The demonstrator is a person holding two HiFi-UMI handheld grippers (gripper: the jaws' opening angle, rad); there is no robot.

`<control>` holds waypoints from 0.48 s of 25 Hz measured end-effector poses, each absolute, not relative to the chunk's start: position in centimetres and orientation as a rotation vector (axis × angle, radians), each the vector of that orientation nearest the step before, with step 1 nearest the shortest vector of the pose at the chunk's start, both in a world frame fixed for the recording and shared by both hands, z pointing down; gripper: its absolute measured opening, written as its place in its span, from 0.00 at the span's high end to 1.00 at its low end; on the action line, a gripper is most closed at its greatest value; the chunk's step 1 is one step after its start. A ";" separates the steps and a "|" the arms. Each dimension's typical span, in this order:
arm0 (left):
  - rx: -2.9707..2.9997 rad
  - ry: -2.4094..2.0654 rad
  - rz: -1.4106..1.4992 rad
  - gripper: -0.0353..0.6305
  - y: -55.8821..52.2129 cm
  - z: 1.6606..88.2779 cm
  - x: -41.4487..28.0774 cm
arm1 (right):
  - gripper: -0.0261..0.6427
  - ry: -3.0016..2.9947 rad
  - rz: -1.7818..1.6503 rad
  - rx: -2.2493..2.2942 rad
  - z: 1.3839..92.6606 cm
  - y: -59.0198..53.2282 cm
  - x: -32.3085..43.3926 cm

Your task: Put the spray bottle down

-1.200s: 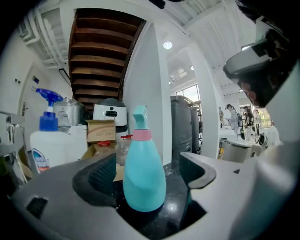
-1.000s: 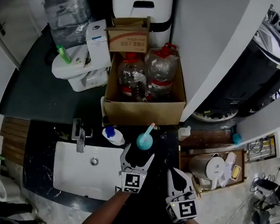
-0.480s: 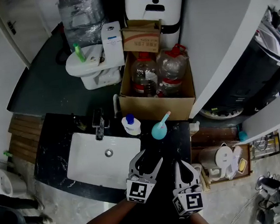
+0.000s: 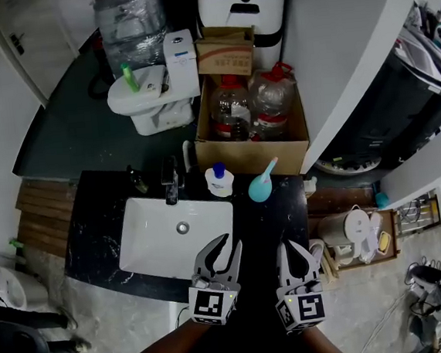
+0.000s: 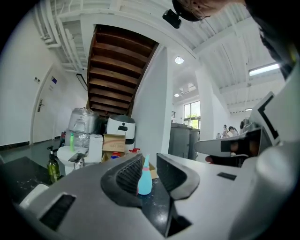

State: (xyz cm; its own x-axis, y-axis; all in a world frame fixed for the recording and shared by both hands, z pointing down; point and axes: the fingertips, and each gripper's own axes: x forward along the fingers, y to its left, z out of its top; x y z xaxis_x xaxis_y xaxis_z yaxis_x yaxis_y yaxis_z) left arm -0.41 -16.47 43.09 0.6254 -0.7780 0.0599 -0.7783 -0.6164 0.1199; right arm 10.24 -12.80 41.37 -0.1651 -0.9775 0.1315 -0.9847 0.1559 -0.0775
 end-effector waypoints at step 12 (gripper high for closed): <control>2.731 -1.371 -0.109 0.93 -14.5 37.9 -3.4 | 0.94 -2.337 0.056 2.033 37.4 -11.6 6.4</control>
State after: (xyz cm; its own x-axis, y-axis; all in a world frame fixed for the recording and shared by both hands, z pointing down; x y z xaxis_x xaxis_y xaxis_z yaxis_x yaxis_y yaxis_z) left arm -3.38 -14.49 37.94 0.5963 -0.8023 -0.0263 -0.7963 -0.5954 0.1068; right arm 6.44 -11.64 37.44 -0.1383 -0.9888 0.0560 -0.9904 0.1385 0.0011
